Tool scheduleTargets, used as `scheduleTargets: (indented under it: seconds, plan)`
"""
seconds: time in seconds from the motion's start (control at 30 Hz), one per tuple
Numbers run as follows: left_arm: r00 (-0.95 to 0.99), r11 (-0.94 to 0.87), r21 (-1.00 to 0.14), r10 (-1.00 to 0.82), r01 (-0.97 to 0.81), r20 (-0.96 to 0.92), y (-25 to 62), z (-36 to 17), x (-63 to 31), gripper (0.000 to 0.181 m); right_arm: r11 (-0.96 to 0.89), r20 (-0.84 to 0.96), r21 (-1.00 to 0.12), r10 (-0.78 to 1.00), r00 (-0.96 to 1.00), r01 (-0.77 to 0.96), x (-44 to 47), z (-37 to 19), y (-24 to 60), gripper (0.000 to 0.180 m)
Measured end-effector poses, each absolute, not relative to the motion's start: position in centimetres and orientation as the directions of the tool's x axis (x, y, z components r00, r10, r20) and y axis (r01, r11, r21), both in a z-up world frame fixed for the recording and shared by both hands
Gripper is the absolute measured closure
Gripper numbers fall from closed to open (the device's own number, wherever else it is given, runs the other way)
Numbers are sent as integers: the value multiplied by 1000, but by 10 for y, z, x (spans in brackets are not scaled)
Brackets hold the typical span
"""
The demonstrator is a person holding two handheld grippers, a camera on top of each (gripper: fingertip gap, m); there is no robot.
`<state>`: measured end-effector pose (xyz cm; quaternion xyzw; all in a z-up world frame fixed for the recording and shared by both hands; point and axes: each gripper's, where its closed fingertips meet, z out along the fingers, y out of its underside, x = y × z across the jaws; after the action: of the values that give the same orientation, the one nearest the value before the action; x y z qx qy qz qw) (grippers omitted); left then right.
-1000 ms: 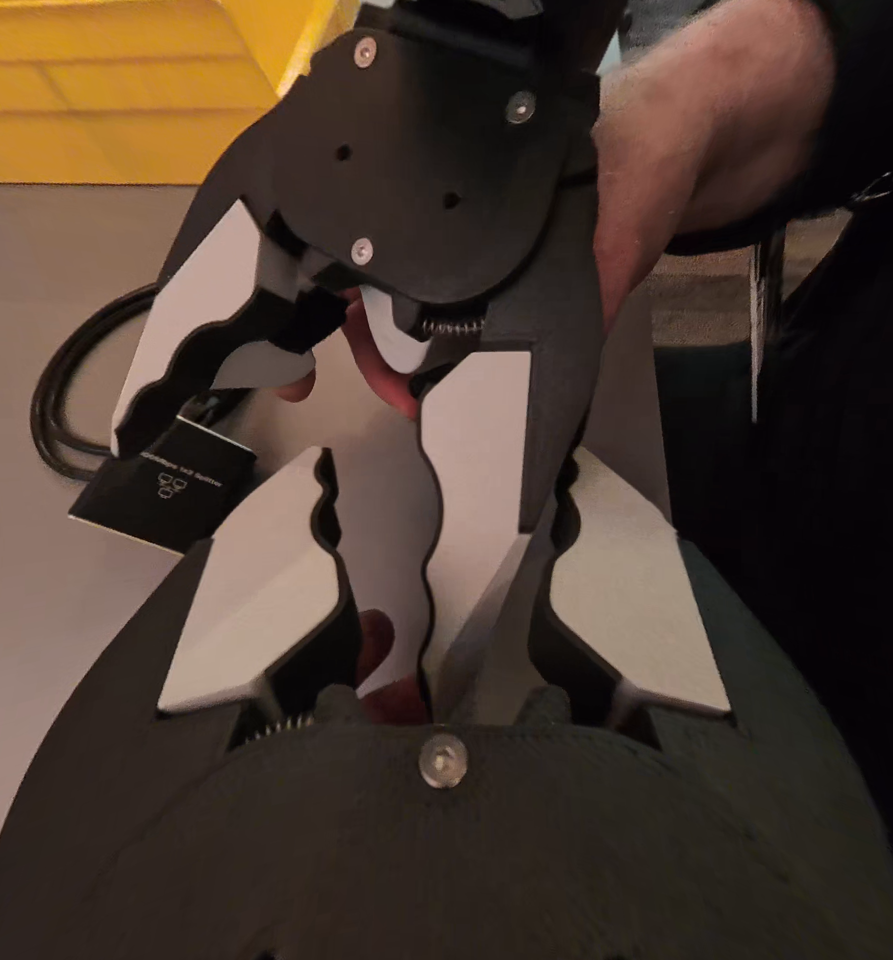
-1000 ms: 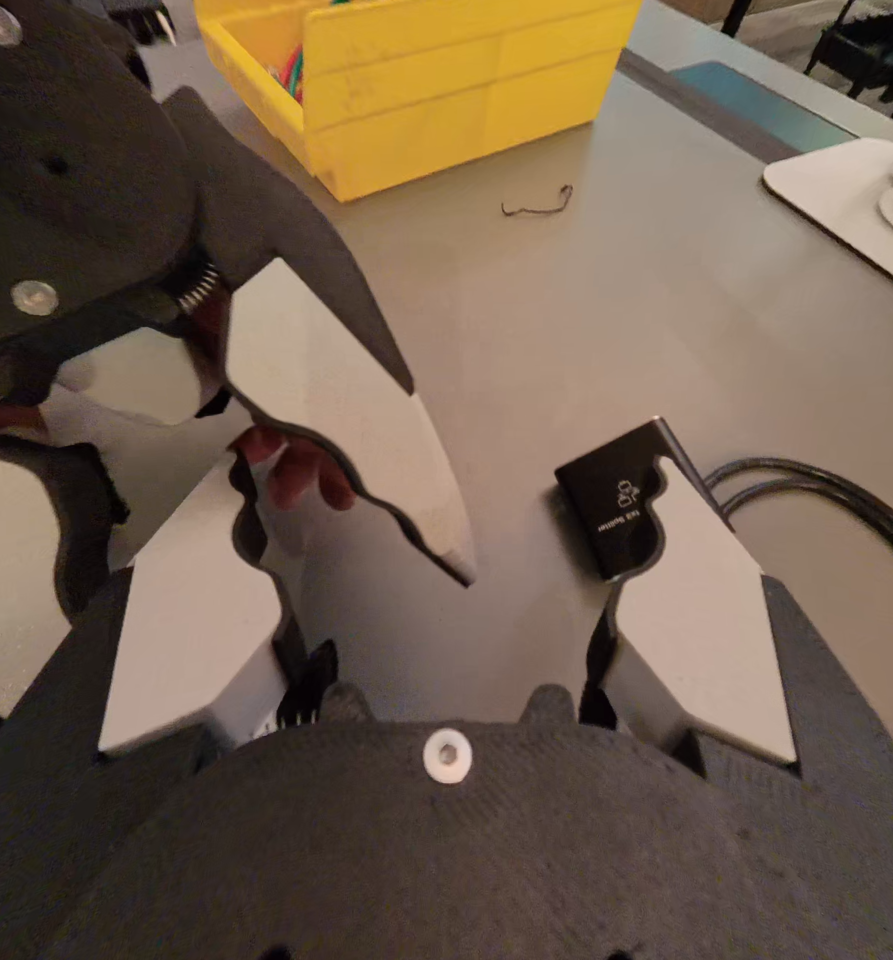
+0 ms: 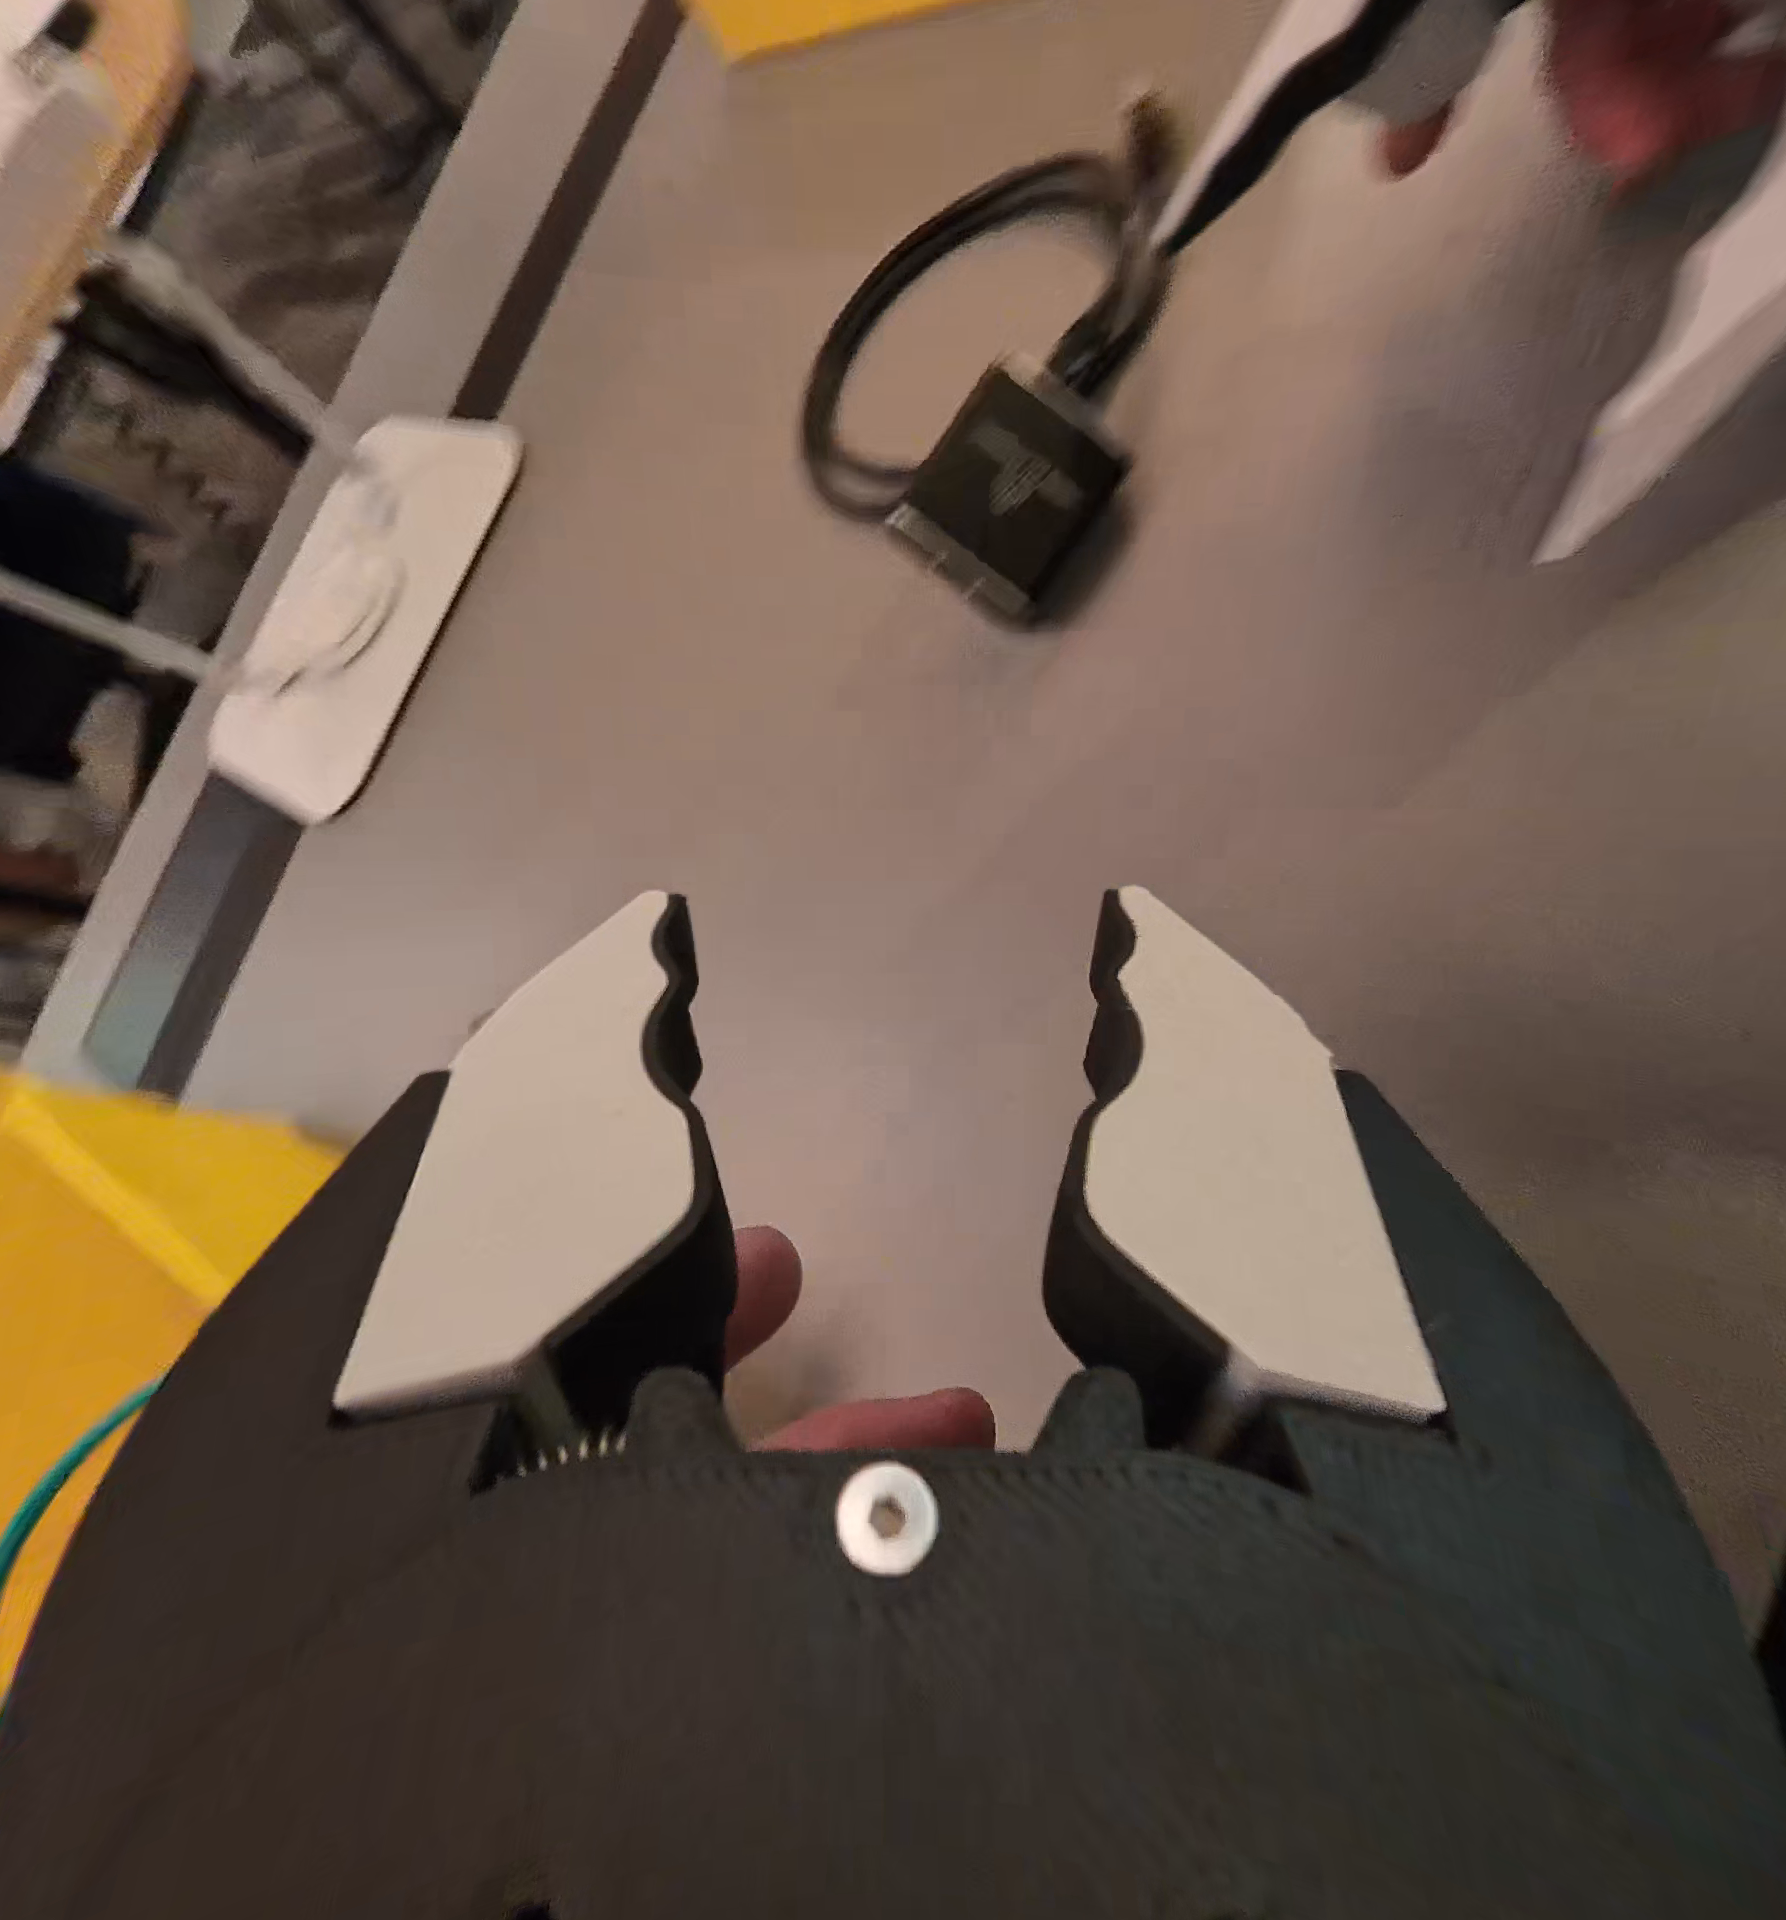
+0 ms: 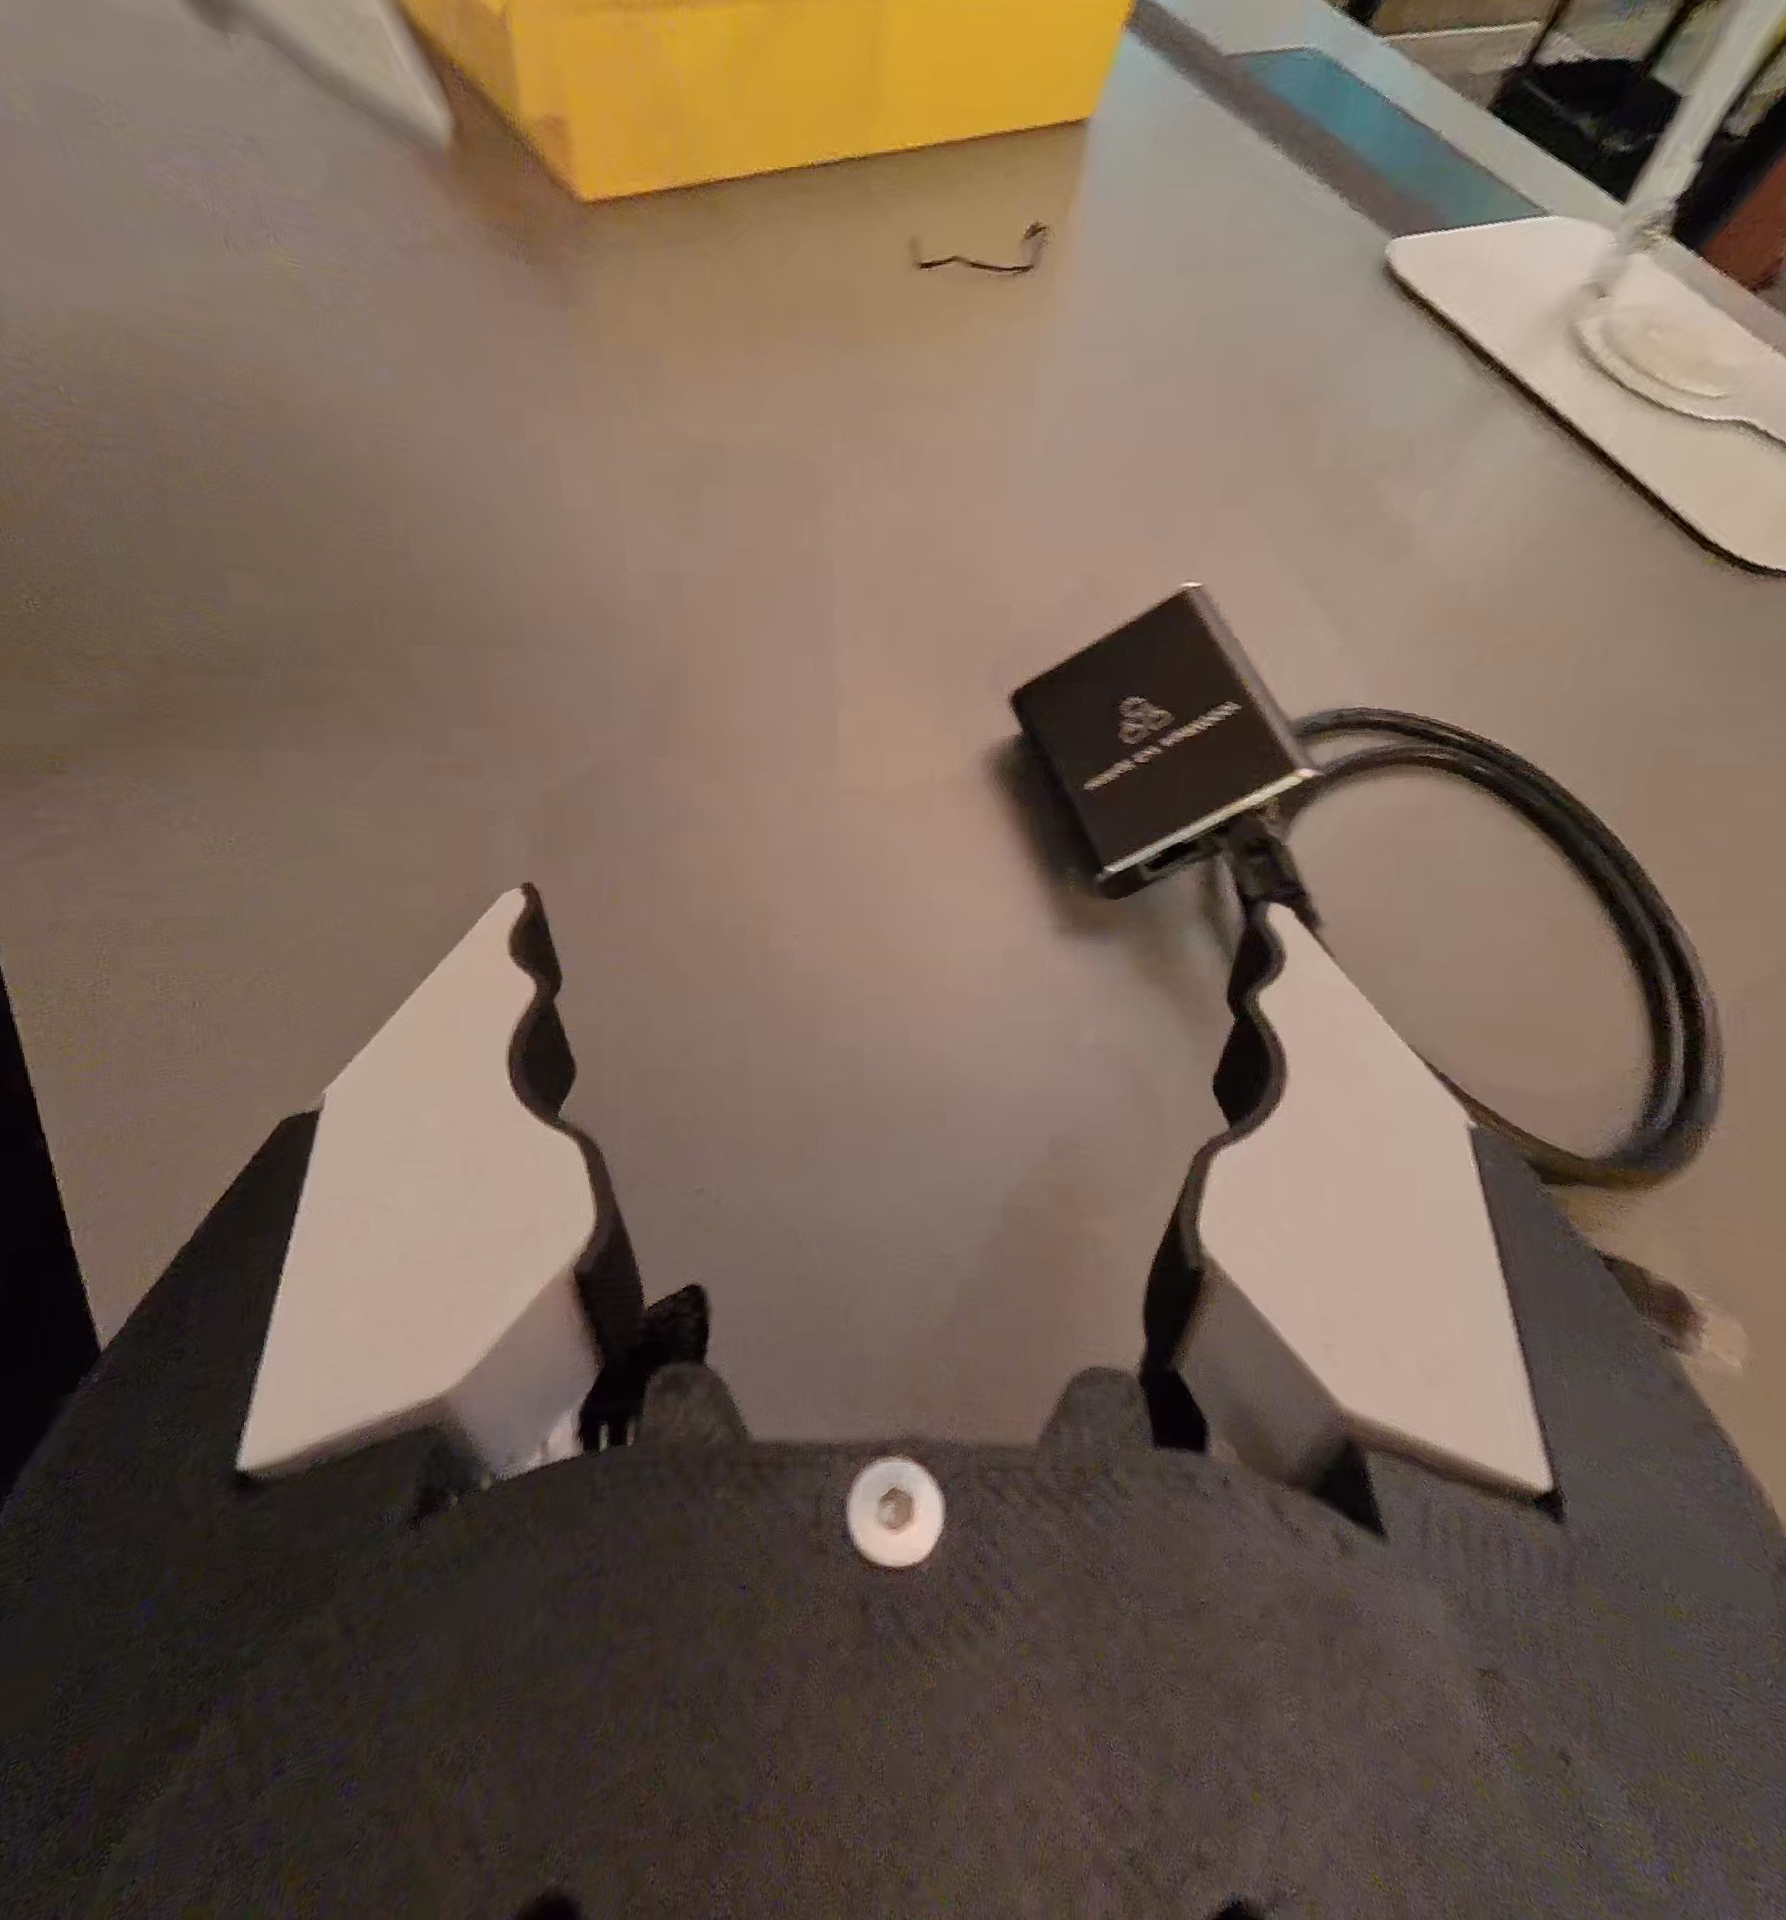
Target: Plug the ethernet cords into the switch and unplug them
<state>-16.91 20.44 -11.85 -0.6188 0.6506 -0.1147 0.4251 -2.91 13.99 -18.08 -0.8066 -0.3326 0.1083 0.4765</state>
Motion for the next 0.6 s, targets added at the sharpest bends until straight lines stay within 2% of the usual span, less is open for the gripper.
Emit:
scheduleTargets:
  seconds: [0.2,0.23,0.33,0.43,0.6]
  plan:
    - [318,87,-594,-777,-800,-543,286,-101,-262,104,-274,151,-837,716,682,473,-64,-186,138,51]
    - [335,70,-564,-741,-823,-582,305,-97,-278,112,-261,162,-835,726,669,485,-67,-186,138,52]
    - [343,46,-490,-657,-871,-671,364,-85,-315,120,-246,181,-816,751,635,523,-73,-192,140,55]
    - [294,7,-384,-631,-923,-718,418,-85,-341,118,-245,174,-813,763,622,528,-77,-195,147,58]
    - [185,-23,-270,-783,-963,-594,458,-123,-343,121,-239,154,-815,789,595,527,-88,-196,157,62]
